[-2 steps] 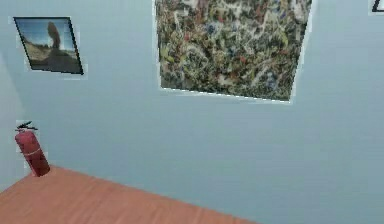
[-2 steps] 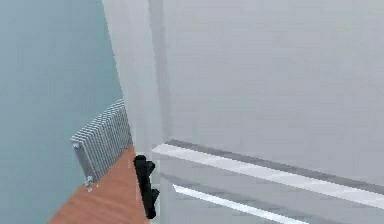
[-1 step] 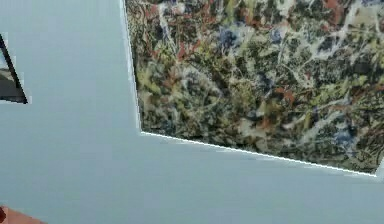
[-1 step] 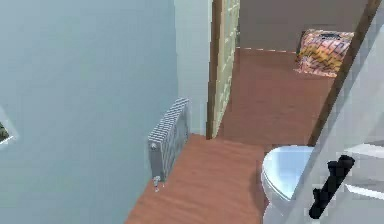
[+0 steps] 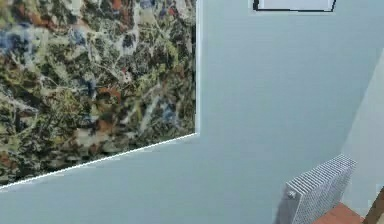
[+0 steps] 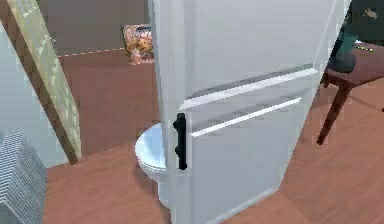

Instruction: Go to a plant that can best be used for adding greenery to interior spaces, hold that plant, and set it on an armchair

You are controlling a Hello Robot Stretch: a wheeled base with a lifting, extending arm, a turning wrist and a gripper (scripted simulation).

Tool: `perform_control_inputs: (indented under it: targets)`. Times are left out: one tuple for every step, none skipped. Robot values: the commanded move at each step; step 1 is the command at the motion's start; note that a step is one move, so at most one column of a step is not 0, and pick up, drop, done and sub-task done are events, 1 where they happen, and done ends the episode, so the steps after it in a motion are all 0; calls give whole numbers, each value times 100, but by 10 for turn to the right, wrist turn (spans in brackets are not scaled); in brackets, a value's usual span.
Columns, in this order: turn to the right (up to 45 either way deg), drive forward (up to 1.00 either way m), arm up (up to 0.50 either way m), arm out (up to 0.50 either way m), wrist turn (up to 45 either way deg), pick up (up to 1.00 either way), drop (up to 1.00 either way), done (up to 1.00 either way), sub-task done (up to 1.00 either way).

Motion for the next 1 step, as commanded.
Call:
perform_control_inputs:
  targets:
    - [450,0,0,0,0,0,0,0,0]
